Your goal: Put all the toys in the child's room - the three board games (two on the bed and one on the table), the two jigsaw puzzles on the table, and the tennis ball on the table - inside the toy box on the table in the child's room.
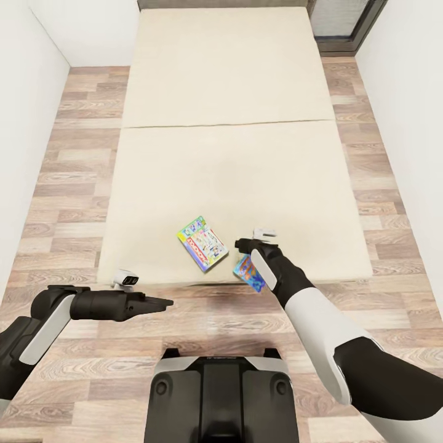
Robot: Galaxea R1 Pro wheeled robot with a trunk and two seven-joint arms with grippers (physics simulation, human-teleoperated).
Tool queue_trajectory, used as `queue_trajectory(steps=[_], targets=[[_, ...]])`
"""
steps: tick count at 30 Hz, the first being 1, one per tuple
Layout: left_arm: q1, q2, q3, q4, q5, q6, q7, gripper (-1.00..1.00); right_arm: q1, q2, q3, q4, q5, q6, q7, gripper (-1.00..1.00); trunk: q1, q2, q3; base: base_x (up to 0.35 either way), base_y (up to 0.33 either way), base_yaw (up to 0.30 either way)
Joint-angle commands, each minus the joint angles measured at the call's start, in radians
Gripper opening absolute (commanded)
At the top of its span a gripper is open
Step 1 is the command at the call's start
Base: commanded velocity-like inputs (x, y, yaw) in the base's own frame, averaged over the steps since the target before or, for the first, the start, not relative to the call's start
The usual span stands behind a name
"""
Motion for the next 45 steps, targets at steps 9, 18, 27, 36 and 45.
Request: queue_trajectory(steps=[9,18,27,36,45], targets=[[-0.001,0.001,-0.003,0.0,0.003,0.006,-0.001,1.0,0.081,0.0,-0.008,-0.306,-0.019,0.15,-0.008,1.0,0.001,-0.001,0.013,0.0,0.0,0.0],[-0.001,0.001,-0.003,0.0,0.003,0.005,-0.001,1.0,0.443,-0.106,-0.148,-0.913,-0.184,0.373,0.107,1.0,0.001,-0.001,0.028,0.0,0.0,0.0],[-0.001,0.001,-0.002,0.0,0.003,0.005,0.001,1.0,0.701,-0.293,-0.511,-0.97,-0.412,0.358,0.911,1.0,0.001,-0.001,0.043,0.0,0.0,0.0],[-0.001,-0.001,-0.004,0.0,0.004,0.005,0.055,1.0,0.769,-0.306,-0.578,-0.94,-0.417,0.34,1.049,1.0,0.001,-0.001,0.057,0.0,0.0,0.0],[0.001,-0.001,-0.005,0.0,0.005,0.006,0.066,1.0,0.824,-0.305,-0.589,-0.954,-0.427,0.352,1.073,1.0,0.001,-0.001,0.072,0.0,0.0,0.0]])
